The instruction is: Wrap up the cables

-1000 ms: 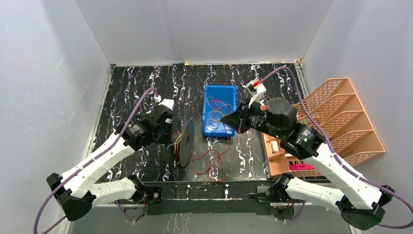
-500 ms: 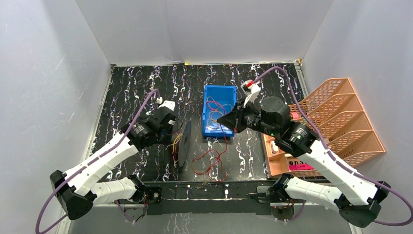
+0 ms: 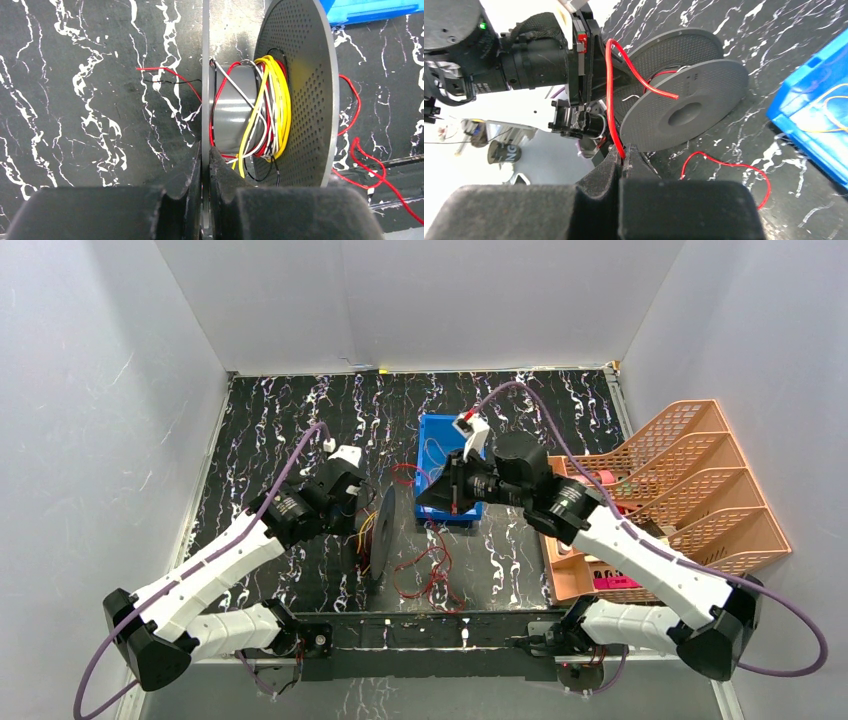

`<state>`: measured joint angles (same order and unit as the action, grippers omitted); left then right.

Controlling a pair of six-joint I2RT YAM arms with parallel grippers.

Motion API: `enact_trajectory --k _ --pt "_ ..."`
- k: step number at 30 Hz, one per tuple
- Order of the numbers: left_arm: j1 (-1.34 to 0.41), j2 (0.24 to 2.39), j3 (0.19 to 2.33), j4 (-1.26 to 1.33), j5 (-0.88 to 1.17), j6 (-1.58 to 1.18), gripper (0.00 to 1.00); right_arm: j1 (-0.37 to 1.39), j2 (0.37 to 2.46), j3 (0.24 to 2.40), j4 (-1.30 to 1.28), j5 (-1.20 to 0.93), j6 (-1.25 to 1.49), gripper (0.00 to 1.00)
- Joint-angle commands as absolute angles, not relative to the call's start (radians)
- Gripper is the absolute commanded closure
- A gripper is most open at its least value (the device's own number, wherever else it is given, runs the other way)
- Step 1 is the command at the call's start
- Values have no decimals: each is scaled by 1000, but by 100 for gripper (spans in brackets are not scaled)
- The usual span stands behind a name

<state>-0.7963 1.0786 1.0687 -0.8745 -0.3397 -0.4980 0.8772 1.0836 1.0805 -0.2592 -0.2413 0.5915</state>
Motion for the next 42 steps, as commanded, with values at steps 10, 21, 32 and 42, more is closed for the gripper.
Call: enact_trajectory --k 10,21,32,42 --pt "-802 1016 1036 -842 -295 -486 77 901 1217 996 69 -429 835 100" --pt "-802 967 1025 -824 -305 -474 59 930 1276 971 172 -405 997 100" --pt "-802 881 1071 -833 -302 -477 53 966 1298 917 230 -330 1153 100" --pt "-802 784 1074 -781 -242 -499 42 1009 1332 914 311 -340 1260 100"
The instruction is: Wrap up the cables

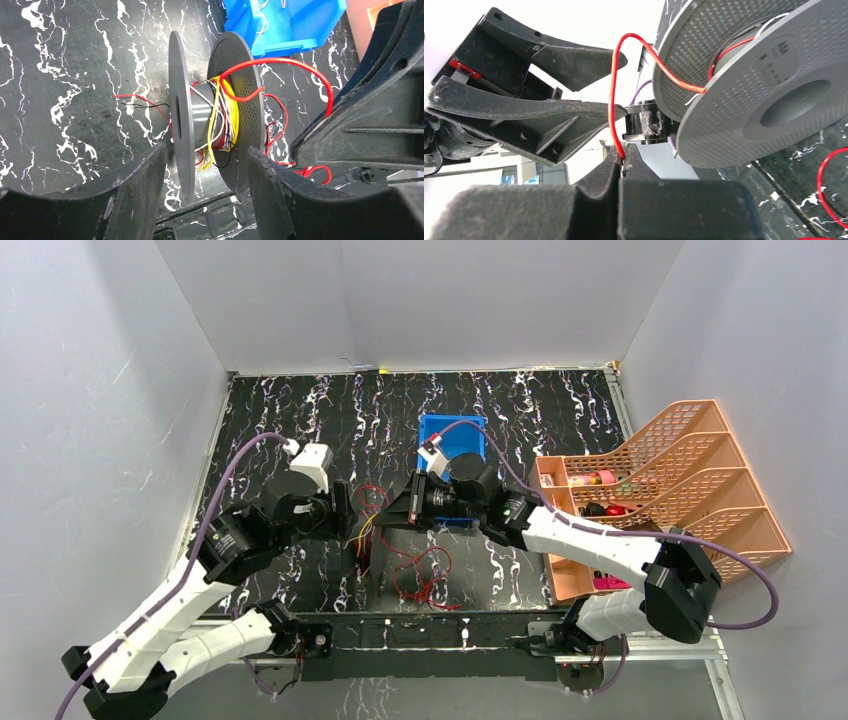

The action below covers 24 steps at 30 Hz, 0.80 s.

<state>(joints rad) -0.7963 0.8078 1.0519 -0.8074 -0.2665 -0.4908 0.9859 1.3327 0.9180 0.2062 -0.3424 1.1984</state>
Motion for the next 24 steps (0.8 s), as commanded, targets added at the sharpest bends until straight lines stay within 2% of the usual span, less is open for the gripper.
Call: enact_trajectory --k 1,9,24 --pt "-802 780 1069 -776 -241 -502 41 1015 1330 920 309 -334 1263 100" --pt "-802 762 1036 -721 -230 -528 38 1051 1313 922 285 -290 1286 100" --pt "-802 843 944 -700 -290 -495 38 1074 1325 802 458 -264 1398 100"
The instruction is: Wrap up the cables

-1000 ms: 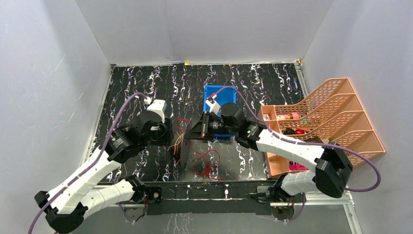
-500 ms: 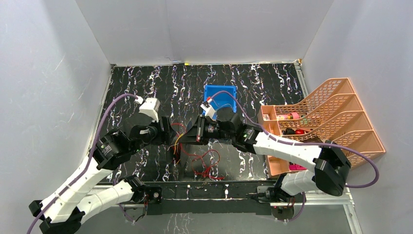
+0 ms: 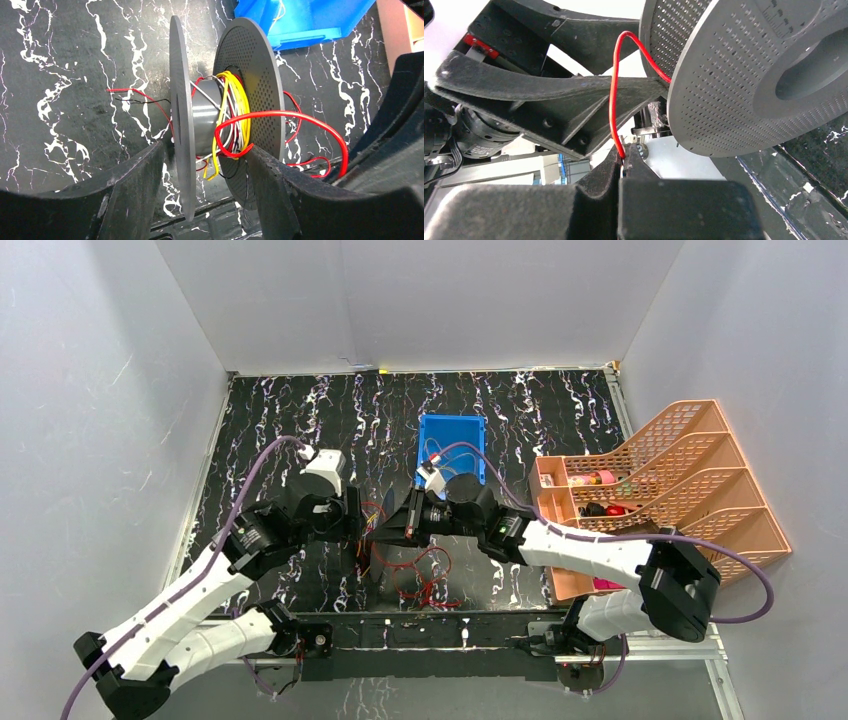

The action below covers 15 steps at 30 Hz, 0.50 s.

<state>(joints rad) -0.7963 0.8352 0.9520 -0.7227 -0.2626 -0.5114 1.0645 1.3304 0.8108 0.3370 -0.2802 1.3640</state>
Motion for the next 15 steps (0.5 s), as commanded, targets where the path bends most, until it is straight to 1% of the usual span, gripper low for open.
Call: enact_trajectory --k 1,9,12,15 --pt "-802 848 942 -699 -291 -493 39 1073 1329 796 472 -264 1407 100" --pt "-802 882 930 -684 -318 -479 41 1075 1369 773 570 -271 1460 100" --pt "-802 889 915 -676 -330 -474 43 1078 1381 757 586 -269 1473 100" --pt "-802 899 913 -674 -327 -470 48 1080 1374 724 594 -253 1487 100"
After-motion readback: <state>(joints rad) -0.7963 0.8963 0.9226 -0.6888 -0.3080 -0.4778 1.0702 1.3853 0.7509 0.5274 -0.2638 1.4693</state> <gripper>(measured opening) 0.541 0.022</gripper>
